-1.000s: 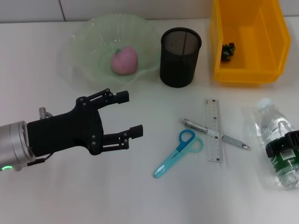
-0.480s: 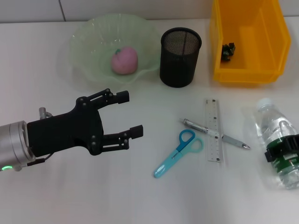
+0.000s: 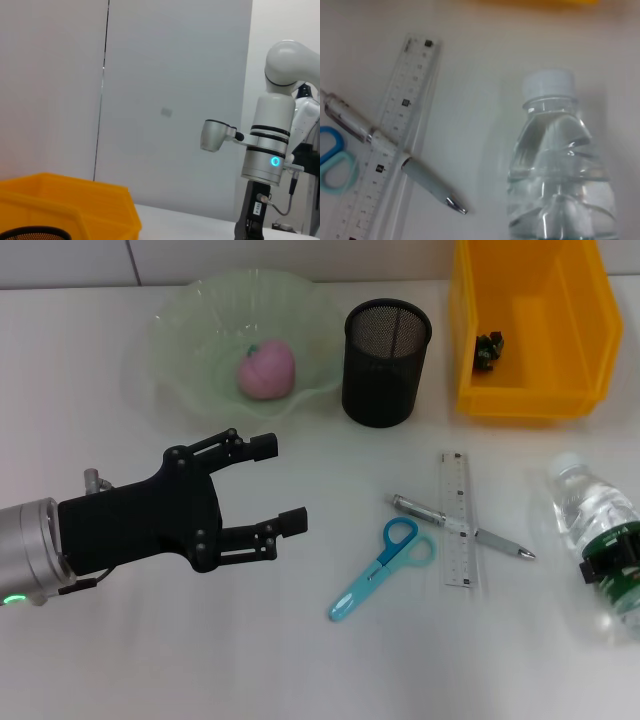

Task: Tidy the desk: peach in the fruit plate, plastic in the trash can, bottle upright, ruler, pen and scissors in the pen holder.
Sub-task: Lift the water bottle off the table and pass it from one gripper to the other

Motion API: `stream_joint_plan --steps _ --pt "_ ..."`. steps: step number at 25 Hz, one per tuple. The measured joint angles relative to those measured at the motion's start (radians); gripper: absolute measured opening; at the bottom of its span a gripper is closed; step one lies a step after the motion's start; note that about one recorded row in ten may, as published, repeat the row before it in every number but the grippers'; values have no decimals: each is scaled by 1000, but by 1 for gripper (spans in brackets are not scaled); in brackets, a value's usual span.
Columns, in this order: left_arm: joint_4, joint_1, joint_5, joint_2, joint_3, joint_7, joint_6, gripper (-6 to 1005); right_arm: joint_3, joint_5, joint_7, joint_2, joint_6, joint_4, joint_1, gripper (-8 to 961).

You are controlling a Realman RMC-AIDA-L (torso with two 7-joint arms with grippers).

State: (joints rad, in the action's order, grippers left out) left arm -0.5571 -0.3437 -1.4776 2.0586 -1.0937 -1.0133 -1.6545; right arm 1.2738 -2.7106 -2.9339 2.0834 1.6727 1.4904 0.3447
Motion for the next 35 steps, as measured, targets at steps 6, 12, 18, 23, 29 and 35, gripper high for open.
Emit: stream_joint_plan --steps 6,12,18,23,29,35 --pt "0 0 9 7 59 -1 -67 808 -15 61 40 2 -2 146 -75 769" --pt "58 -3 123 13 115 -13 -124 807 -119 255 165 6 -25 191 -142 765" --pt "117 -17 301 10 115 -226 -166 805 -191 725 579 7 -144 125 -273 765" --pt "186 -72 342 5 112 -365 -164 804 -218 1093 972 -3 -120 -131 -275 765" --pt "190 -119 306 5 63 -400 -168 802 -266 1153 1226 -4 40 -428 -117 766" --pt "185 -139 283 7 32 -389 -164 801 -234 1147 1281 -4 48 -544 -26 766"
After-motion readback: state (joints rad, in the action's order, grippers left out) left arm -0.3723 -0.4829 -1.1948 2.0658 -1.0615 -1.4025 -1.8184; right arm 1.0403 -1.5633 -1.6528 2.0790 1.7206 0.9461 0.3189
